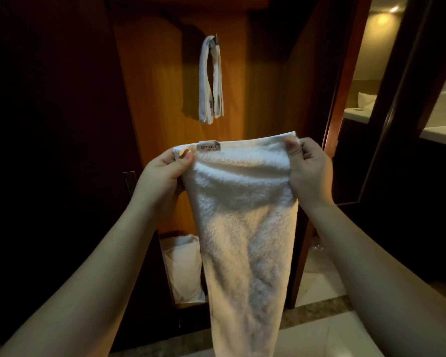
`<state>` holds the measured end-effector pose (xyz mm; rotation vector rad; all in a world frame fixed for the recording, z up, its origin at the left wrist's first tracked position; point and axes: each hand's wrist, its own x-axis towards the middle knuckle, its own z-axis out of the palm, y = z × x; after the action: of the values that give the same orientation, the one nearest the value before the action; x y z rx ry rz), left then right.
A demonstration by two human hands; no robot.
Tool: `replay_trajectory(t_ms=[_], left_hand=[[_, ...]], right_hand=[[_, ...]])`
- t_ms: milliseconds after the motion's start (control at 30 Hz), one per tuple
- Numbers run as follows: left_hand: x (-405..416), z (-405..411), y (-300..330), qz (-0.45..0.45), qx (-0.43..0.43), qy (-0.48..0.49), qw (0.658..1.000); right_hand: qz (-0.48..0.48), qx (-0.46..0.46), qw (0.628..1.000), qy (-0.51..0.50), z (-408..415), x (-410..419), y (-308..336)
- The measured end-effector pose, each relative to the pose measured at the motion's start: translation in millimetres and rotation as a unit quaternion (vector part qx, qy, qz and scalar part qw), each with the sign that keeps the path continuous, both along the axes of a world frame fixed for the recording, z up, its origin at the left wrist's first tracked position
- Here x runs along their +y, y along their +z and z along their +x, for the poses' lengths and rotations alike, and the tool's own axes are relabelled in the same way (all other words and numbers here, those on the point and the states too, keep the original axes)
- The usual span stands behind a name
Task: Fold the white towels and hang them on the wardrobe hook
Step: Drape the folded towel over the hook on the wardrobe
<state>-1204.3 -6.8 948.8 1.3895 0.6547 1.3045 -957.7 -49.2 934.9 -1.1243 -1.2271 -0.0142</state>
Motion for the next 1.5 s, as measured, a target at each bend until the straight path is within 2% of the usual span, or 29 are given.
replay_trajectory(t_ms=[100,167,200,267,300,333,400,500,600,767,867,1000,1067,1167,1300,1433,1500], left_hand=[[1.3,3.9,-0.8,-0.034,-0.02,-0.018,0.999],[0.5,7.1,-1.5,-0.059,-0.029,-0.026,0.998],[-0.3,8.0,-2.3,-0.069,-0.028,-0.031,0.997],[-1.1,8.1,-4.3,-0.085,-0.012,-0.036,0.996],[-1.1,7.3,-5.2,-0.089,0.002,-0.038,0.995],[-1.8,6.1,-5.6,-0.091,0.017,-0.039,0.995],[-3.5,3.8,-5.2,-0.093,0.045,-0.039,0.994],[-5.2,-1.4,-2.5,-0.089,0.067,-0.031,0.993],[-5.9,-8.6,2.8,-0.061,0.084,-0.008,0.995],[-17.4,-15.0,10.8,0.015,0.043,-0.006,0.999],[-15.4,-12.0,2.5,-0.014,-0.008,0.003,1.0],[-9.2,-3.5,-18.6,-0.091,-0.032,0.013,0.995],[-6.3,-4.0,-29.0,-0.121,-0.037,-0.002,0.992],[0.9,-19.1,-43.1,-0.133,-0.027,-0.091,0.987],[2.8,-32.2,-47.6,-0.087,0.016,-0.235,0.968],[2.5,-25.9,-46.5,-0.069,-0.051,-0.291,0.953],[0.6,-19.7,-43.5,-0.049,-0.069,-0.315,0.945]], right_hand=[[-0.044,0.056,0.997,0.033,3.6,-0.4,-0.4],[-0.113,0.106,0.977,0.144,7.9,-0.8,1.0],[-0.164,0.143,0.948,0.231,12.5,-1.5,1.1],[-0.286,0.183,0.862,0.377,18.1,-7.5,1.9],[-0.336,0.18,0.824,0.419,20.3,-9.5,-0.8],[-0.37,0.175,0.803,0.433,21.6,-9.6,-5.3],[-0.384,0.16,0.806,0.42,28.8,-4.1,-18.1],[-0.333,0.221,0.822,0.405,27.0,-2.2,-23.0],[-0.293,0.228,0.835,0.408,19.9,-5.9,-16.2],[-0.237,0.245,0.844,0.415,6.0,-15.2,-0.2],[-0.245,0.25,0.843,0.409,-1.9,-14.3,0.8],[-0.285,0.252,0.855,0.353,-11.2,-3.6,-13.9],[-0.303,0.275,0.84,0.356,-12.3,-2.1,-22.5],[-0.317,0.303,0.79,0.428,-5.3,-6.7,-33.6],[-0.334,0.205,0.741,0.545,-1.5,-20.8,-39.1],[-0.309,0.158,0.719,0.602,-19.6,-31.9,-30.3],[-0.291,0.127,0.724,0.612,-30.1,-32.0,-26.7]])
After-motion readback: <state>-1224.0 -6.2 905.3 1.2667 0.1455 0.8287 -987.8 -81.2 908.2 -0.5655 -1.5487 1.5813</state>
